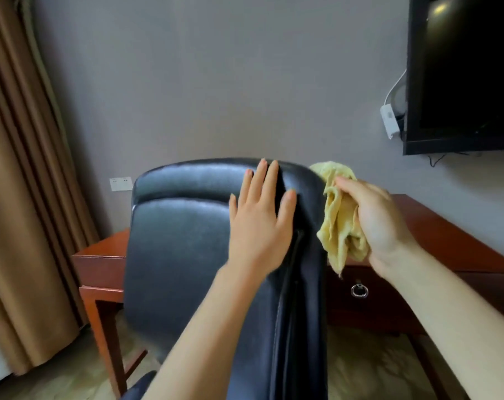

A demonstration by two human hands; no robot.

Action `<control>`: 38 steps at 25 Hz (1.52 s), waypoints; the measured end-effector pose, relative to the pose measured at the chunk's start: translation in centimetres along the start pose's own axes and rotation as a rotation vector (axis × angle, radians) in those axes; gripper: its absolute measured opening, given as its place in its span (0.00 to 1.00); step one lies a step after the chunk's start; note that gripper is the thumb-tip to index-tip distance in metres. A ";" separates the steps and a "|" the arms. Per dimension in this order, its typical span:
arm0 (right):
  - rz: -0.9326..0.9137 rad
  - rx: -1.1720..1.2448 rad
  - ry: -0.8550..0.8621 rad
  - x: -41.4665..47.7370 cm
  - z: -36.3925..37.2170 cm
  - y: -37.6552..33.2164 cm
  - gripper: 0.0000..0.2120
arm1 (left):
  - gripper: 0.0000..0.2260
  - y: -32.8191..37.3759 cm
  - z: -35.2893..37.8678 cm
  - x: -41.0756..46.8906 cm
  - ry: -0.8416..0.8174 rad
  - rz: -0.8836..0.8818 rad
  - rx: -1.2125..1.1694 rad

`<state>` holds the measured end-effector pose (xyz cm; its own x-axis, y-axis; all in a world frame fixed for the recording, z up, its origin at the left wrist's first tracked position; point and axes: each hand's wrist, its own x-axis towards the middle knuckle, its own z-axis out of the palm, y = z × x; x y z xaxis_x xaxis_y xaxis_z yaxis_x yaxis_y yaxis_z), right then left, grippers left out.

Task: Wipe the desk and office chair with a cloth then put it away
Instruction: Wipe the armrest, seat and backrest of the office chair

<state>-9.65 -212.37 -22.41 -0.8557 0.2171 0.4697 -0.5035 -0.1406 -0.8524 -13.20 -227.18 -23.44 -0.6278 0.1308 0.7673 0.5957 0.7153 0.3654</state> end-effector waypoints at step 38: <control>-0.028 -0.949 -0.072 -29.4 16.9 -25.5 0.09 | 0.22 6.9 -46.3 -19.5 -0.834 0.038 -0.337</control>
<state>26.30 -231.46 -10.63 -0.8661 0.1441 0.4786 -0.2442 0.7135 -0.6568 26.34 -256.63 -11.49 -0.6859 0.7001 0.1986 0.6567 0.4779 0.5835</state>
